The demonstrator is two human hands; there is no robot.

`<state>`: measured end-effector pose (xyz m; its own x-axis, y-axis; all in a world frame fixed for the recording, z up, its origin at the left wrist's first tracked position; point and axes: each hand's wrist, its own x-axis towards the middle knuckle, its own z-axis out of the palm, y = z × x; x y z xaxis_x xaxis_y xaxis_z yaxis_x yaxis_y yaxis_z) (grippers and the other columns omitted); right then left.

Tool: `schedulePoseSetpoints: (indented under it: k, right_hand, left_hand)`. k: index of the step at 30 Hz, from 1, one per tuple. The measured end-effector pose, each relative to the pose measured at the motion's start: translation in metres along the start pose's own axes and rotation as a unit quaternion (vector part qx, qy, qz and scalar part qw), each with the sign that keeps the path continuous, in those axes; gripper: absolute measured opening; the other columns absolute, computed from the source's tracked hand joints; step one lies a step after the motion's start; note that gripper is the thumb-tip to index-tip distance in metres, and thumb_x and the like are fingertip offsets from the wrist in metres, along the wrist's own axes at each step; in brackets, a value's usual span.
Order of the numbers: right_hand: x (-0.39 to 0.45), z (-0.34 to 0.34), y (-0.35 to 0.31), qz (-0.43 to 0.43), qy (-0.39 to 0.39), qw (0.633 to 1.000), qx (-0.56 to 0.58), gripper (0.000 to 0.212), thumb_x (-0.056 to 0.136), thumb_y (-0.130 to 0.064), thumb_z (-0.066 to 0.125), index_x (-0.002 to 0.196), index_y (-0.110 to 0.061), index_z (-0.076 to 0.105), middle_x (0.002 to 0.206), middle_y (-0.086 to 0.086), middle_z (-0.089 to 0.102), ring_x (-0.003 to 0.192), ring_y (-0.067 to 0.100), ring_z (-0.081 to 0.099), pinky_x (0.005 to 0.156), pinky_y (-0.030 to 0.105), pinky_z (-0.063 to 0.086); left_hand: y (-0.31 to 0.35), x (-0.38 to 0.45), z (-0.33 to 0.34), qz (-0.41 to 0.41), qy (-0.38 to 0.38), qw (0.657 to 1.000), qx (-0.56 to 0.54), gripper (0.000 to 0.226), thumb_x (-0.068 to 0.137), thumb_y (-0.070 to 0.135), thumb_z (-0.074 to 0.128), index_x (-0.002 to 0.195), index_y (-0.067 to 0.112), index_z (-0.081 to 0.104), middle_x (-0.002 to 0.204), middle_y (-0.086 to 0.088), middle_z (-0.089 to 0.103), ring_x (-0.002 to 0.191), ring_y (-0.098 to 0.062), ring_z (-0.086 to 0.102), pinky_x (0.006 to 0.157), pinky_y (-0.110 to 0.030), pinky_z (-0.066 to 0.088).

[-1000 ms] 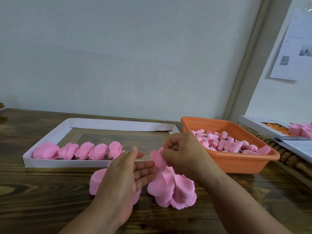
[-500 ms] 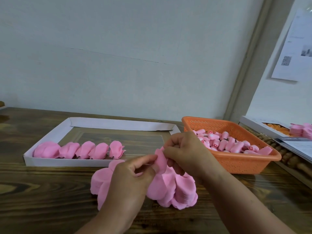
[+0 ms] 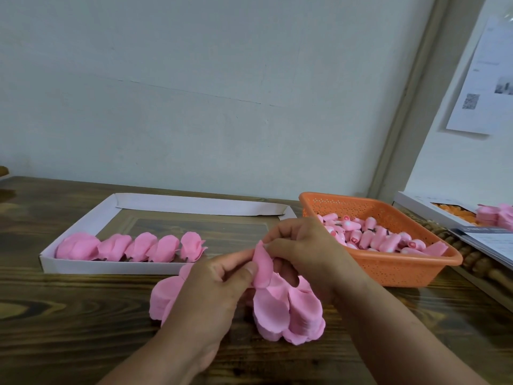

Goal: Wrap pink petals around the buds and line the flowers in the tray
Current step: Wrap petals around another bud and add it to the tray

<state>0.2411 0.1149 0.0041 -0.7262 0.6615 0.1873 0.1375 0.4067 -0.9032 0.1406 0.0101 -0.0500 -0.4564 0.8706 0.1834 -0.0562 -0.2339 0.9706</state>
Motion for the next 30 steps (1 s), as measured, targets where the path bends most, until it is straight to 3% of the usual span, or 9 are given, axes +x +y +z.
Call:
schedulePoseSetpoints:
  k: [5, 9, 11, 13, 16, 20, 25, 27, 30]
  right_hand:
    - [0.001, 0.001, 0.007, 0.011, -0.011, 0.999, 0.051, 0.015, 0.082, 0.006, 0.054, 0.071, 0.0, 0.062, 0.045, 0.005, 0.052, 0.032, 0.013, 0.038, 0.036, 0.016, 0.03]
    - [0.001, -0.005, 0.011, 0.004, -0.075, 0.991, 0.107, 0.007, 0.078, 0.002, 0.059, 0.08, 0.008, 0.064, 0.053, 0.014, 0.055, 0.036, 0.016, 0.044, 0.04, 0.019, 0.036]
    - [0.001, -0.01, 0.012, 0.011, -0.116, 0.984, 0.131, 0.019, 0.068, 0.001, 0.058, 0.084, 0.008, 0.066, 0.059, 0.016, 0.057, 0.039, 0.017, 0.048, 0.042, 0.021, 0.04]
    - [0.001, -0.012, 0.011, 0.0, -0.125, 0.984, 0.125, 0.017, 0.069, 0.006, 0.06, 0.084, 0.004, 0.068, 0.059, 0.015, 0.059, 0.04, 0.016, 0.049, 0.043, 0.021, 0.04]
    - [0.0, -0.013, 0.009, -0.024, -0.096, 0.99, 0.103, 0.007, 0.08, 0.009, 0.063, 0.083, 0.004, 0.067, 0.055, 0.01, 0.057, 0.038, 0.013, 0.044, 0.04, 0.02, 0.035]
    - [-0.001, -0.012, 0.005, -0.061, -0.065, 0.993, 0.074, 0.001, 0.079, 0.003, 0.068, 0.08, 0.003, 0.068, 0.052, 0.006, 0.056, 0.04, 0.01, 0.041, 0.042, 0.02, 0.034]
    - [-0.004, -0.007, -0.001, -0.075, -0.039, 0.993, 0.085, 0.018, 0.075, -0.014, 0.076, 0.069, -0.001, 0.066, 0.054, 0.011, 0.05, 0.046, 0.013, 0.04, 0.045, 0.022, 0.035]
    - [-0.005, -0.004, -0.002, -0.081, -0.022, 0.994, 0.068, 0.019, 0.079, -0.013, 0.072, 0.068, 0.0, 0.063, 0.048, 0.004, 0.05, 0.043, 0.01, 0.039, 0.045, 0.02, 0.035]
    - [-0.008, 0.001, -0.005, -0.091, 0.02, 0.995, 0.039, 0.02, 0.081, -0.009, 0.07, 0.064, -0.004, 0.06, 0.042, -0.009, 0.048, 0.04, 0.002, 0.04, 0.044, 0.015, 0.034]
  left_hand:
    - [0.001, 0.002, -0.001, -0.05, -0.026, 0.997, -0.06, 0.027, 0.092, 0.006, 0.052, 0.111, 0.014, 0.07, 0.101, -0.003, 0.075, 0.096, -0.015, 0.071, 0.077, -0.023, 0.056]
    - [0.005, 0.002, -0.004, -0.069, -0.035, 0.99, -0.114, 0.027, 0.089, 0.005, 0.053, 0.11, 0.007, 0.07, 0.099, -0.01, 0.075, 0.089, -0.019, 0.072, 0.066, -0.021, 0.055]
    - [0.008, 0.002, -0.006, -0.072, -0.046, 0.989, -0.124, 0.028, 0.087, 0.007, 0.054, 0.109, 0.008, 0.071, 0.101, -0.01, 0.074, 0.089, -0.019, 0.072, 0.066, -0.021, 0.055]
    - [0.01, 0.002, -0.007, -0.07, -0.058, 0.988, -0.126, 0.031, 0.082, 0.012, 0.057, 0.109, 0.008, 0.071, 0.102, -0.01, 0.074, 0.087, -0.018, 0.072, 0.064, -0.019, 0.054]
    - [0.013, 0.002, -0.007, -0.072, -0.069, 0.986, -0.131, 0.04, 0.075, 0.016, 0.059, 0.112, 0.003, 0.07, 0.104, -0.01, 0.074, 0.085, -0.015, 0.071, 0.062, -0.018, 0.053]
    - [0.019, 0.001, -0.009, -0.077, -0.089, 0.981, -0.153, 0.036, 0.077, 0.016, 0.058, 0.107, 0.0, 0.07, 0.099, -0.012, 0.074, 0.081, -0.016, 0.071, 0.062, -0.018, 0.053]
    - [0.023, 0.0, -0.01, -0.08, -0.106, 0.979, -0.152, 0.025, 0.08, 0.017, 0.058, 0.091, 0.001, 0.074, 0.098, -0.015, 0.073, 0.091, -0.021, 0.07, 0.075, -0.025, 0.056]
    - [0.024, 0.0, -0.01, -0.082, -0.109, 0.98, -0.147, 0.021, 0.082, 0.016, 0.058, 0.085, 0.002, 0.073, 0.098, -0.015, 0.072, 0.097, -0.025, 0.068, 0.083, -0.03, 0.054]
    - [0.027, -0.002, -0.009, -0.081, -0.12, 0.979, -0.141, 0.019, 0.084, 0.015, 0.057, 0.078, 0.006, 0.073, 0.091, -0.013, 0.072, 0.093, -0.024, 0.068, 0.08, -0.028, 0.054]
